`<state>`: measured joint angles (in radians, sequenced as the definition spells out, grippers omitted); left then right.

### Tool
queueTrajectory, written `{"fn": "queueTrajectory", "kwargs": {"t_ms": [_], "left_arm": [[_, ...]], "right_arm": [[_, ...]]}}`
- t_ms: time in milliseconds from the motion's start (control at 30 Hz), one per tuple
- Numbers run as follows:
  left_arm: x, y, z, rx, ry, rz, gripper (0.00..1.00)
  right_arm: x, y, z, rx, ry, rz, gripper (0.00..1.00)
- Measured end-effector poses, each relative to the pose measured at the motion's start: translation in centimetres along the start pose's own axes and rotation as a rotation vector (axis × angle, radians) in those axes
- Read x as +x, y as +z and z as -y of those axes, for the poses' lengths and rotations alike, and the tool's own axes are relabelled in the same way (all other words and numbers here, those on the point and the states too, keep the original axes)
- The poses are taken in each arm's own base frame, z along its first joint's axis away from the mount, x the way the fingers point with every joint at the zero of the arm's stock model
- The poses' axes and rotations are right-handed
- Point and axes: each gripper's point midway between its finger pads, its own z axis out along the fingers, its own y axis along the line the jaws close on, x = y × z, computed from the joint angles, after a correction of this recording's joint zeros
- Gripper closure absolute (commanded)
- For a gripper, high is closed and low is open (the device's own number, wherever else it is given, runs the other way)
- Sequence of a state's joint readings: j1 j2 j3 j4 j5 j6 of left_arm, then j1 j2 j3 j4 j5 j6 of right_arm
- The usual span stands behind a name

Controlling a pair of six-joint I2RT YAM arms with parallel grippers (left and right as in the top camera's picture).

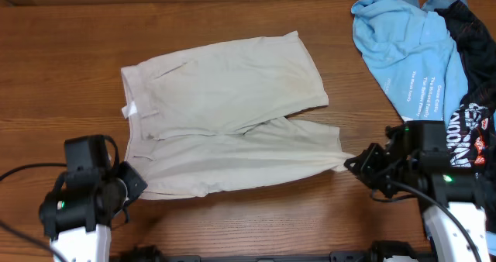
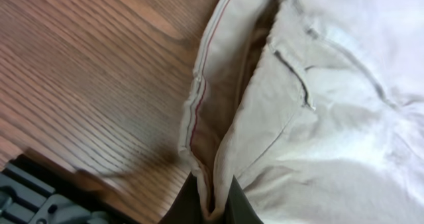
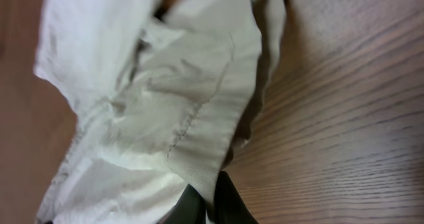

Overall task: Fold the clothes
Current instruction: 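Lift both hems and fold the bottom half up over the top half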

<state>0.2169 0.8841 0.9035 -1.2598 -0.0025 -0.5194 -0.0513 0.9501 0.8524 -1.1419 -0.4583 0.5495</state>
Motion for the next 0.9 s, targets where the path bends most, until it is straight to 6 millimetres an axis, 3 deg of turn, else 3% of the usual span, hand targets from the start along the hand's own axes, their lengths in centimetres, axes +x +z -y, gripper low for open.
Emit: {"fn": "queueTrajectory", "kwargs": {"t_ms": [200, 333, 433, 667, 900], "left_arm": [[0.3, -3.1, 0.4, 0.075, 0.001, 0.074, 0.96], [-0.8, -4.1, 1.2, 0.127, 0.001, 0.148, 0.96], [-2.1, -4.4, 1.9, 0.158, -0.008, 0.197, 0.96], [-5.8, -4.1, 4.2, 0.219, -0.033, 0.281, 0.96], [-8.5, 0.0, 5.6, 0.172, -0.049, 0.214, 0.96]], "right_arm": [[-1.2, -3.9, -2.1, -0.025, -0.062, 0.134, 0.96], [-2.7, -6.0, -4.3, -0.057, -0.135, 0.211, 0.96], [-4.2, -6.5, -5.7, -0.057, -0.18, 0.212, 0.96], [-9.2, -2.8, -8.2, -0.005, -0.257, 0.122, 0.96], [-13.4, 1.0, -11.5, 0.016, -0.362, 0.114, 0.96]]}}
